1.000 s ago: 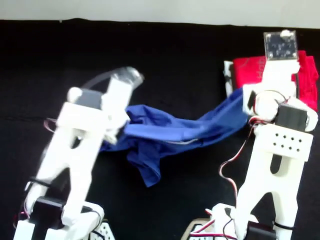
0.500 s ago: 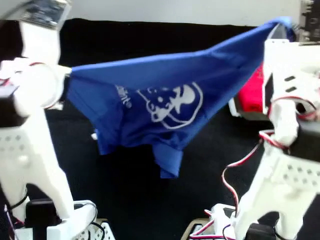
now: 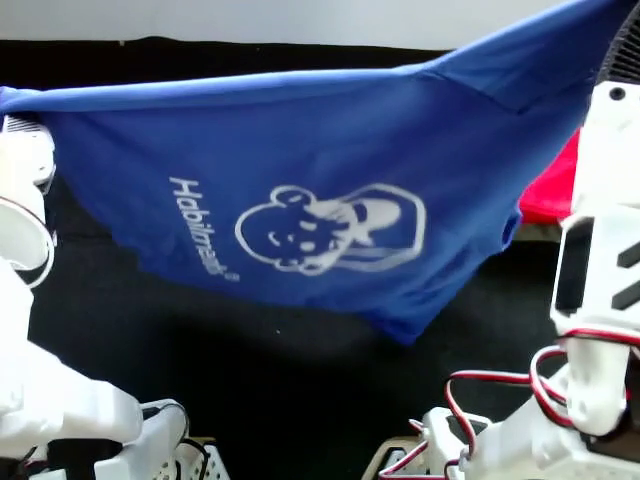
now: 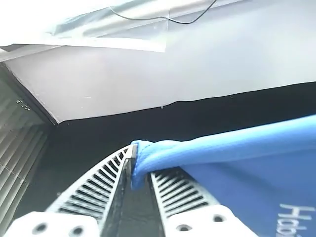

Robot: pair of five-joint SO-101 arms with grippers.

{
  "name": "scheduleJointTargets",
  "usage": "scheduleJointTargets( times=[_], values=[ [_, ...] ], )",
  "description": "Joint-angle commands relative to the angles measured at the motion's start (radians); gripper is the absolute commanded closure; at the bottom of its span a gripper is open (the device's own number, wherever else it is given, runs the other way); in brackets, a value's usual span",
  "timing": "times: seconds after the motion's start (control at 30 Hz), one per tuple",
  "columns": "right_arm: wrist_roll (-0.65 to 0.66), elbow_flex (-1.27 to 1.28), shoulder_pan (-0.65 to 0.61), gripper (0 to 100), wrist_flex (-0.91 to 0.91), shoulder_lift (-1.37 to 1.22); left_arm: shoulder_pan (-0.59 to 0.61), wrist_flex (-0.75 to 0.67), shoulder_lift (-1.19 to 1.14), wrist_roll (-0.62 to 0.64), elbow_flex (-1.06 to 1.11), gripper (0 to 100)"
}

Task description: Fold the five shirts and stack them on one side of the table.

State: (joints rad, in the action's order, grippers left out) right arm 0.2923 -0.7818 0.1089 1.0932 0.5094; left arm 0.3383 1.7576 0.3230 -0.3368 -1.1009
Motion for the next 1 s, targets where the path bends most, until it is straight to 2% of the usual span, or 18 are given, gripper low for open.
scheduleJointTargets(
  times=[0.0,0.2,0.43,0.7,0.97],
  values=[
    [-0.009,-0.030,-0.002,99.3,-0.081,-0.002,0.013,0.005,0.007,-0.008,0.025,99],
    [0.051,-0.035,-0.002,99.3,-0.147,0.002,0.039,0.005,0.042,-0.005,0.208,99],
    [0.044,-0.062,-0.002,99.3,-0.035,0.051,0.041,0.002,0.280,-0.009,0.423,99],
    [0.002,-0.064,-0.002,99.3,0.038,0.177,0.044,-0.005,0.516,-0.011,0.450,99],
    [0.003,-0.064,-0.002,99.3,0.036,0.194,0.045,-0.015,0.536,-0.011,0.449,99]
  ],
)
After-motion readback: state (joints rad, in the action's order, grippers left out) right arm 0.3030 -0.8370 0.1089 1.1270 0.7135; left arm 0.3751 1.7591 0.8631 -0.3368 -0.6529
